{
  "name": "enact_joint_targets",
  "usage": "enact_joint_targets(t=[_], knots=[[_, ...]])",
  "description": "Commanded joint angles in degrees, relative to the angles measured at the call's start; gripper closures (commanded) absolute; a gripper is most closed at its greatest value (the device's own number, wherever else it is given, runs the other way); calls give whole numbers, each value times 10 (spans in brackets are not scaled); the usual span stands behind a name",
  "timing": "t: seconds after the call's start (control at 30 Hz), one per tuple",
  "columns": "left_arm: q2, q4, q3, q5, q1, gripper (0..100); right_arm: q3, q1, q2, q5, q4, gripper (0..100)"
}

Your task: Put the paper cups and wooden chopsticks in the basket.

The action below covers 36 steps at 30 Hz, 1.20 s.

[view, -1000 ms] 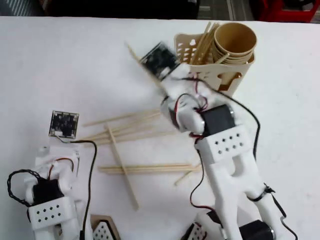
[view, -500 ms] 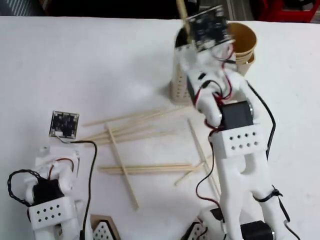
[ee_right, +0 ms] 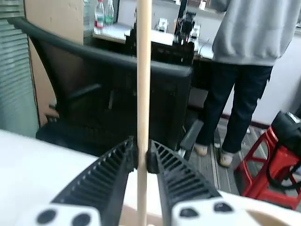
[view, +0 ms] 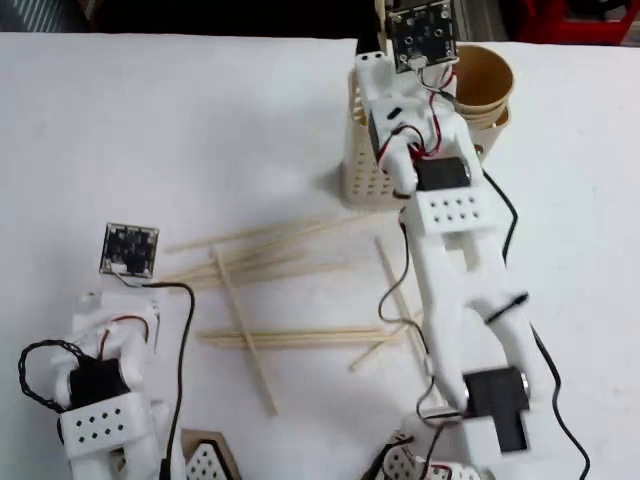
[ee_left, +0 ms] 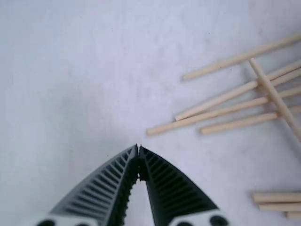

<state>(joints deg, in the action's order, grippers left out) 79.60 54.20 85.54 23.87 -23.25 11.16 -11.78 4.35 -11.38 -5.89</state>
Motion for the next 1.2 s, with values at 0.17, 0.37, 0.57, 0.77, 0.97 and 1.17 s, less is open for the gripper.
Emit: enact_joint_targets(t=[0.17, 0.37, 0.57, 0.77, 0.97, 1.17], knots=[[7, -18, -3, 6, -1, 976, -3, 22, -41, 6, 24, 981], [7, -18, -3, 6, -1, 976, 40, 22, -41, 6, 23, 981], [7, -18, -2, 6, -1, 976, 51, 20, -19, 5, -19, 886], [7, -18, -2, 6, -1, 976, 53, 19, 58, 6, -113, 847], [7, -18, -2, 6, -1, 976, 55, 15, 145, 6, -224, 847], [7, -18, -1, 6, -1, 976, 55, -30, 225, 2, -360, 847]])
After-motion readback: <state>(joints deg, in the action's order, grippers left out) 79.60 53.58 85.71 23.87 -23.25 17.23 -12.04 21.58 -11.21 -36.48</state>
